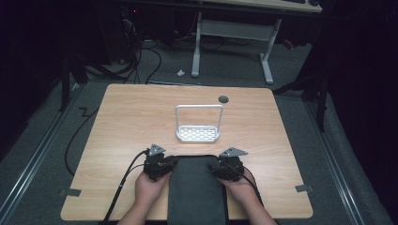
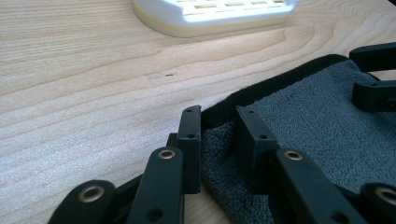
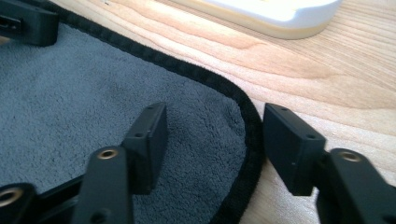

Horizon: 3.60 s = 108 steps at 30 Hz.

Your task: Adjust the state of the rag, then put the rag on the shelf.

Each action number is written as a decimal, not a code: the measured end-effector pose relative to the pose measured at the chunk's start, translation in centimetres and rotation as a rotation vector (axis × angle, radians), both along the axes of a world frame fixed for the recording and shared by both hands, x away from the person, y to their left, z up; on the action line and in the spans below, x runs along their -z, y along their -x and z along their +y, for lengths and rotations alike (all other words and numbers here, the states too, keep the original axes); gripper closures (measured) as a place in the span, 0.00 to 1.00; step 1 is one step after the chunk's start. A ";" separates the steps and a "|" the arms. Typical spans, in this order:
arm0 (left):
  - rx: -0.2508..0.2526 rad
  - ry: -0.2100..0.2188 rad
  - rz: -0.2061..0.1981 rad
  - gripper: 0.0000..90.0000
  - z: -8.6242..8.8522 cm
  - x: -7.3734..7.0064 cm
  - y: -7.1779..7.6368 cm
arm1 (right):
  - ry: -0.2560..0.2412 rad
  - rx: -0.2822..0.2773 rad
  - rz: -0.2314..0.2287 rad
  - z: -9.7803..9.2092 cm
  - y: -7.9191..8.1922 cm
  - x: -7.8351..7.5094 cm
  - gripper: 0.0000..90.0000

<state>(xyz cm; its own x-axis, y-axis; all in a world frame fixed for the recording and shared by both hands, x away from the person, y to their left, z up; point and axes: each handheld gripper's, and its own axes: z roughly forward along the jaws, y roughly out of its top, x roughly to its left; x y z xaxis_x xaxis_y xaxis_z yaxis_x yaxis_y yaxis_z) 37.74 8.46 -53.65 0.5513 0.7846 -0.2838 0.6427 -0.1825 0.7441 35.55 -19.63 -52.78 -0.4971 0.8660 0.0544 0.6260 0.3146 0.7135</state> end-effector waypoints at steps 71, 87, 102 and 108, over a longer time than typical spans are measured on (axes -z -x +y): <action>0.019 0.146 -0.357 0.92 1.2 -9.8 0.2 | -0.072 0.018 -0.370 1.3 1.2 -8.5 0.88; 0.017 0.191 -0.472 0.92 1.2 -13.6 0.1 | -0.102 0.044 -0.466 0.8 1.2 -12.4 0.88; 0.004 0.191 -0.546 0.92 0.9 -16.7 -0.6 | -0.128 0.047 -0.530 0.5 0.6 -15.4 0.88; 0.002 0.193 -0.567 0.93 1.0 -18.0 -1.1 | -0.134 0.051 -0.555 0.7 0.0 -16.9 0.88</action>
<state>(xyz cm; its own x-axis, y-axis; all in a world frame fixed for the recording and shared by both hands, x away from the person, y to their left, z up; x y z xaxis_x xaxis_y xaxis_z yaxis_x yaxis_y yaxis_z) 38.88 9.46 -35.68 0.6596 0.7471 -0.0824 0.1351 -0.0100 0.9908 35.54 -18.92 -35.84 -0.4399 0.8933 -0.0916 0.1582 0.1776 0.9713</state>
